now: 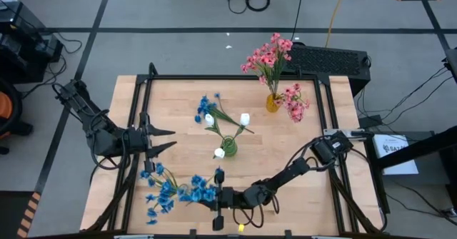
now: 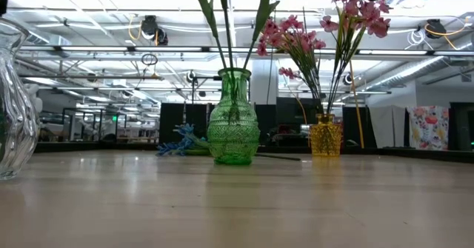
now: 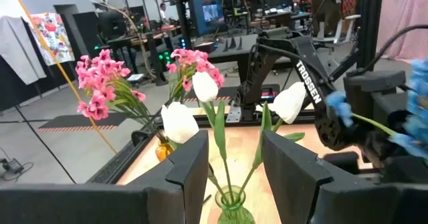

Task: Sort flowers into vase by color
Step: Put the left blue flowers into the transparent vase, then put the blue flowers into the transparent vase

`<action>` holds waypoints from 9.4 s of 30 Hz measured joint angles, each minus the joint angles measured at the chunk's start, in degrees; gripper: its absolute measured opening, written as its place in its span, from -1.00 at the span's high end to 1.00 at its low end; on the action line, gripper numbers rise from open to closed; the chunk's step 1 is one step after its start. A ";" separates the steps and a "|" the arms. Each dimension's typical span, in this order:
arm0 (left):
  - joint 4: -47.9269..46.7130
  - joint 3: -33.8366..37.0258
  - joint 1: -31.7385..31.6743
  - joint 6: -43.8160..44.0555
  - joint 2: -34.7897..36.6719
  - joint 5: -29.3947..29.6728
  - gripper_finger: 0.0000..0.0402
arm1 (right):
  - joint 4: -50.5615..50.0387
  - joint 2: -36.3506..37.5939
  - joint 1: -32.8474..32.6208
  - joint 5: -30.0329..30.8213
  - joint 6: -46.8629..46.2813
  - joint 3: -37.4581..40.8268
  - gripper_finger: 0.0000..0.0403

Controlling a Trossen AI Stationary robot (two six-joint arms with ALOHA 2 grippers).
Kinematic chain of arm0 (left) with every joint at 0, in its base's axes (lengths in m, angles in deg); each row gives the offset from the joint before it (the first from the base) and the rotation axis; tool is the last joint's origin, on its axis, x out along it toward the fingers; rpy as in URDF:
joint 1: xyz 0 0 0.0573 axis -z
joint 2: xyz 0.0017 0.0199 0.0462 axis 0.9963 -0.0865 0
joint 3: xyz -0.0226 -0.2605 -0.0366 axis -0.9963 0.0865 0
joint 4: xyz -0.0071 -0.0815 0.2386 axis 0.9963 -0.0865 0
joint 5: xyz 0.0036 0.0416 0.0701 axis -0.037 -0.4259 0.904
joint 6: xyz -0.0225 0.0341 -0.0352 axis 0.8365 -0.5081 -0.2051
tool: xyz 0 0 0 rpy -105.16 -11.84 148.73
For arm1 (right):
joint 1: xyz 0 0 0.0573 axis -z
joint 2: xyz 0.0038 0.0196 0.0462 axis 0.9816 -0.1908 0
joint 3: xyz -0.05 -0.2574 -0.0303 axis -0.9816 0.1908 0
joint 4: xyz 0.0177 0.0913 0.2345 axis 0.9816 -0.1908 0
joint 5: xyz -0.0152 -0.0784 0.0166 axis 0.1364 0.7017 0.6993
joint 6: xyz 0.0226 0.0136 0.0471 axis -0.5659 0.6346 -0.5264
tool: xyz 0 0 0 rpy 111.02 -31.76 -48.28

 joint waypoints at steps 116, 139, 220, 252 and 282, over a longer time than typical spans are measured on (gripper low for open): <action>-15.13 0.17 0.04 15.13 -0.17 0.42 0.28 | -108.57 29.51 -8.95 4.18 -30.86 -0.08 -0.36; -15.02 0.17 0.04 18.13 -0.20 3.05 0.28 | -63.01 47.27 1.06 7.42 -25.64 49.65 -0.09; -15.34 0.17 0.02 21.06 -4.33 6.69 0.28 | -19.44 20.67 32.33 -9.09 -15.16 56.41 0.98; -16.68 0.17 0.02 21.12 -4.33 6.67 0.28 | -28.77 37.95 23.98 1.76 -20.35 56.61 1.00; -15.97 0.17 0.04 21.29 -4.33 7.55 0.28 | -36.10 63.81 13.61 18.99 -11.70 56.50 1.00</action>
